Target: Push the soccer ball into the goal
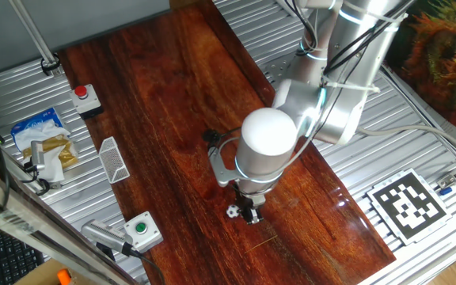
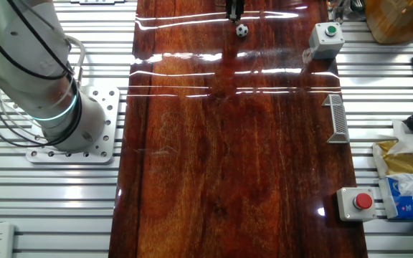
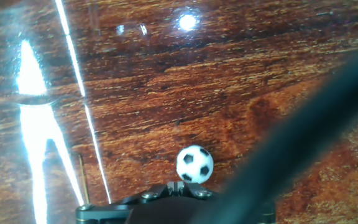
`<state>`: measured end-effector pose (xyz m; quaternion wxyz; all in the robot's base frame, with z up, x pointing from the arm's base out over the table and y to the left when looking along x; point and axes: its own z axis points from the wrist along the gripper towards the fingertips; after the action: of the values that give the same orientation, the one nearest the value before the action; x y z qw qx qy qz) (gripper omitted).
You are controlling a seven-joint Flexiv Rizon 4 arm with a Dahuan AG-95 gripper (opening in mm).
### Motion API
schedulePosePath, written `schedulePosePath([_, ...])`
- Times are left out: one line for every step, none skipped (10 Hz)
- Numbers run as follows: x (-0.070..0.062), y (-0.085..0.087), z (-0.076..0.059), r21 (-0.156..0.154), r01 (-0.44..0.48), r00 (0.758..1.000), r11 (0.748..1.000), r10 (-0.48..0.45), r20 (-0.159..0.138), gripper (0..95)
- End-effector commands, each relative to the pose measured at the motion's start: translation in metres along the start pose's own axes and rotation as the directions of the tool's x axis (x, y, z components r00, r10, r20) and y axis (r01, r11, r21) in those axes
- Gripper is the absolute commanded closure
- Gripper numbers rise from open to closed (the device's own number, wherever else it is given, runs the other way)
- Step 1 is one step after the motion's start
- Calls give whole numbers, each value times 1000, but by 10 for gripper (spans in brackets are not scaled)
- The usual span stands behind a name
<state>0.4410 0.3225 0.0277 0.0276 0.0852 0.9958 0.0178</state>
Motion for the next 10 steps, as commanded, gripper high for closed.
schedulePosePath([0, 0, 1, 2, -16, 1000, 1000, 16, 2, 950])
schedulePosePath([-2, 0, 0, -4, -39, 999, 999, 39, 1, 950])
schedulePosePath([-5, 1, -1, -17, -61, 998, 998, 61, -2, 950])
schedulePosePath([-8, 1, -1, -17, -63, 998, 998, 62, -2, 950])
schedulePosePath([-11, 0, -2, -16, -59, 998, 998, 59, -2, 950])
schedulePosePath([-14, -1, -4, -14, -55, 998, 998, 55, 0, 950])
schedulePosePath([-16, -2, -4, -14, -54, 999, 998, 54, 0, 950])
schedulePosePath([-18, -3, -4, -14, -52, 999, 999, 52, 0, 950])
schedulePosePath([-18, -4, -4, -13, -50, 999, 999, 50, 0, 950])
schedulePosePath([-17, -6, -1, -12, -40, 999, 999, 40, 0, 950])
